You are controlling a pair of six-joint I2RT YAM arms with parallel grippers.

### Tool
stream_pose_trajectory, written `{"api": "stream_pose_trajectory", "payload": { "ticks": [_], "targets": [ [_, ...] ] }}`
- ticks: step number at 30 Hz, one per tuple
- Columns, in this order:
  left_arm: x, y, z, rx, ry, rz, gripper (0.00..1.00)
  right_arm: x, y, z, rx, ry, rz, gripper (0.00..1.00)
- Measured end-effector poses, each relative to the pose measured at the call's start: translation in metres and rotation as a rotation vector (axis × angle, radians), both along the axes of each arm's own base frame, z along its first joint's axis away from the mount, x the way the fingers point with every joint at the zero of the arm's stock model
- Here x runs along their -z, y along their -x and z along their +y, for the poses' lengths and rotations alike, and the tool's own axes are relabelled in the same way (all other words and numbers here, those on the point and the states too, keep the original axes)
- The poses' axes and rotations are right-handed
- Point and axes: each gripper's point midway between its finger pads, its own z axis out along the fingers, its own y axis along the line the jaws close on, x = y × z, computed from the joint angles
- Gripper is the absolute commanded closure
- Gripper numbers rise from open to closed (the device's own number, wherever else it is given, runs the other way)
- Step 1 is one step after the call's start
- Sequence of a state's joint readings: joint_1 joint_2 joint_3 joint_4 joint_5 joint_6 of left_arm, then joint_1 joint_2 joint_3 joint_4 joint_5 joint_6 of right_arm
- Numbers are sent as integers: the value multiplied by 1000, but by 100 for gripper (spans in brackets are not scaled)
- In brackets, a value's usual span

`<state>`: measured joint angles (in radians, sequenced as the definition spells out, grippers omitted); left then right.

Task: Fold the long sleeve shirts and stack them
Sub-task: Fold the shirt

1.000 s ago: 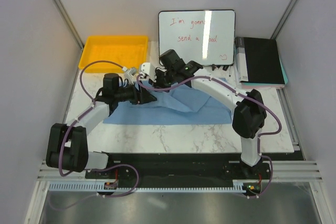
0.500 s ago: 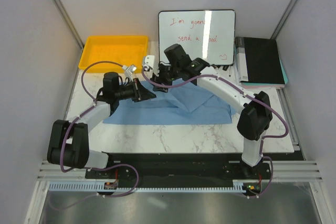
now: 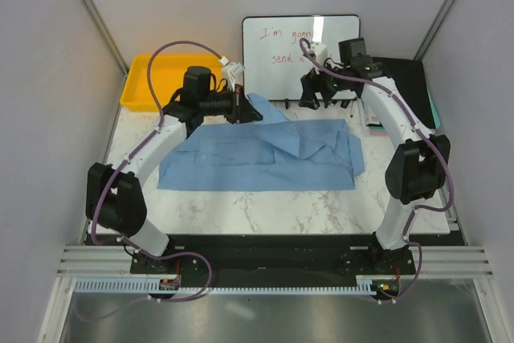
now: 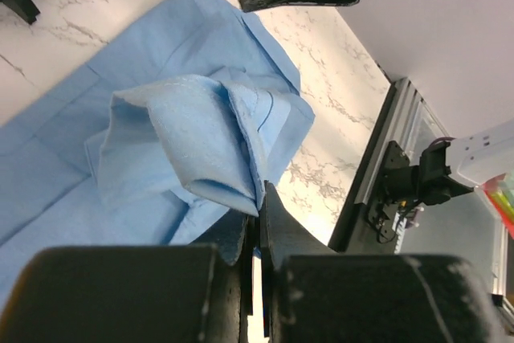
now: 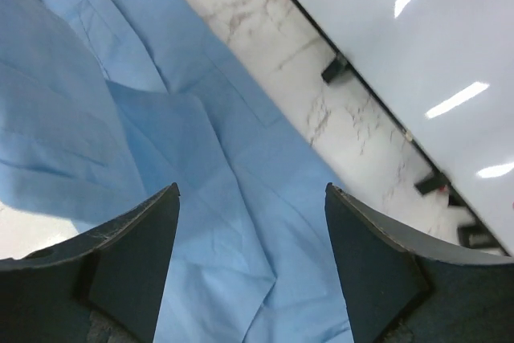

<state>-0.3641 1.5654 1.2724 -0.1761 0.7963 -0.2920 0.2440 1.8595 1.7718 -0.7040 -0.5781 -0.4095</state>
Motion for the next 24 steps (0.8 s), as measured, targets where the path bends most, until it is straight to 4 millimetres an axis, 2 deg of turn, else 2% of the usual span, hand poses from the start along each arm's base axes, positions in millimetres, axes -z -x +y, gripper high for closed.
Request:
{"api": "stream_pose_trajectory", "payload": {
  "ticks": [3, 6, 8, 10, 13, 19, 24],
  "targets": [
    [-1, -12, -8, 5, -13, -16, 98, 11, 3, -29, 67, -53, 69, 24],
    [-3, -39, -17, -11, -17, -38, 98, 37, 27, -59, 158, -82, 177, 26],
    [-5, -58, -25, -17, -16, -50, 98, 46, 38, -72, 203, -91, 222, 27],
    [-6, -81, -33, -31, -13, -75, 98, 45, 44, -78, 226, -99, 230, 27],
    [-5, -105, -42, -39, -1, -105, 98, 33, 52, -83, 236, -109, 188, 29],
    [-1, -122, -53, -37, 28, -110, 98, 12, 81, -83, 214, -125, 125, 32],
    [5, -105, -55, 25, 41, -78, 98, 16, 87, -83, 212, -126, 137, 32]
  ]
}}
